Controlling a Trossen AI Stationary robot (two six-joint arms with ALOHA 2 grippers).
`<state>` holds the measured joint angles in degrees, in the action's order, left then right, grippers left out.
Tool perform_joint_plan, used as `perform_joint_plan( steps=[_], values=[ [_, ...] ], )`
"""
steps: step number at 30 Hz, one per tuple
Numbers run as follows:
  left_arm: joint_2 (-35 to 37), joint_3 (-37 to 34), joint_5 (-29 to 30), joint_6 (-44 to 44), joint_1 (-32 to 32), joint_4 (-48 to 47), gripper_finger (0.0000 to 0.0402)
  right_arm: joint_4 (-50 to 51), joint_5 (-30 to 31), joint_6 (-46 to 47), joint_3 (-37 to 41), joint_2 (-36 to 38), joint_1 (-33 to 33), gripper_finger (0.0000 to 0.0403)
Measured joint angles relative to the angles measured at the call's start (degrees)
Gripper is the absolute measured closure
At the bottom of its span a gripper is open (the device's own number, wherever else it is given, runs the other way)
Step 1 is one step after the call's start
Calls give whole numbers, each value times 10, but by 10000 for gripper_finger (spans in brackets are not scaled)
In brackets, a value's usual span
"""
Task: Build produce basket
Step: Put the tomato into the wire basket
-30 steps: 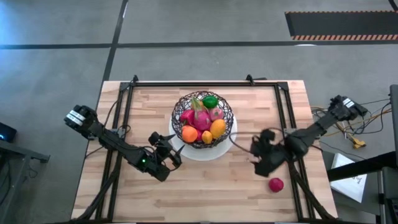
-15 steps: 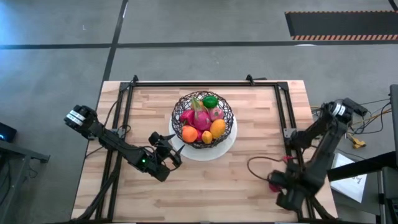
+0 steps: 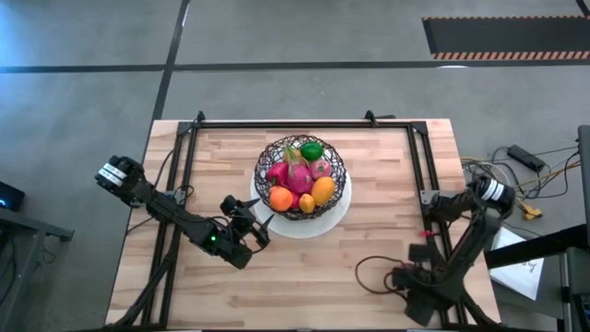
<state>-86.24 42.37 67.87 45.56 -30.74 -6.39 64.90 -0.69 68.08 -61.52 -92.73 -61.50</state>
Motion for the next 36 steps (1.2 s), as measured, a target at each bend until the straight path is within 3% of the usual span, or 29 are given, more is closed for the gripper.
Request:
perform_joint_plan(
  steps=[4, 12, 17, 21, 29, 36],
  values=[
    [0, 0, 0, 0, 0, 4, 104, 0, 38, -79, 0, -12, 33, 61],
    [0, 0, 0, 0, 0, 10, 104, -7, 22, -179, 22, 14, 97, 157],
    [0, -1, 0, -1, 0, 12, 104, -13, 12, -207, 38, 65, 129, 161],
    [0, -2, -1, -41, 0, 41, 104, -82, 55, -268, 46, 128, 179, 161],
    [0, -2, -1, -105, 0, 95, 104, -365, 56, -510, 90, 226, 379, 161],
    [0, -2, -1, -104, 0, 95, 104, -507, -67, -625, 42, 180, 598, 159]
  ],
)
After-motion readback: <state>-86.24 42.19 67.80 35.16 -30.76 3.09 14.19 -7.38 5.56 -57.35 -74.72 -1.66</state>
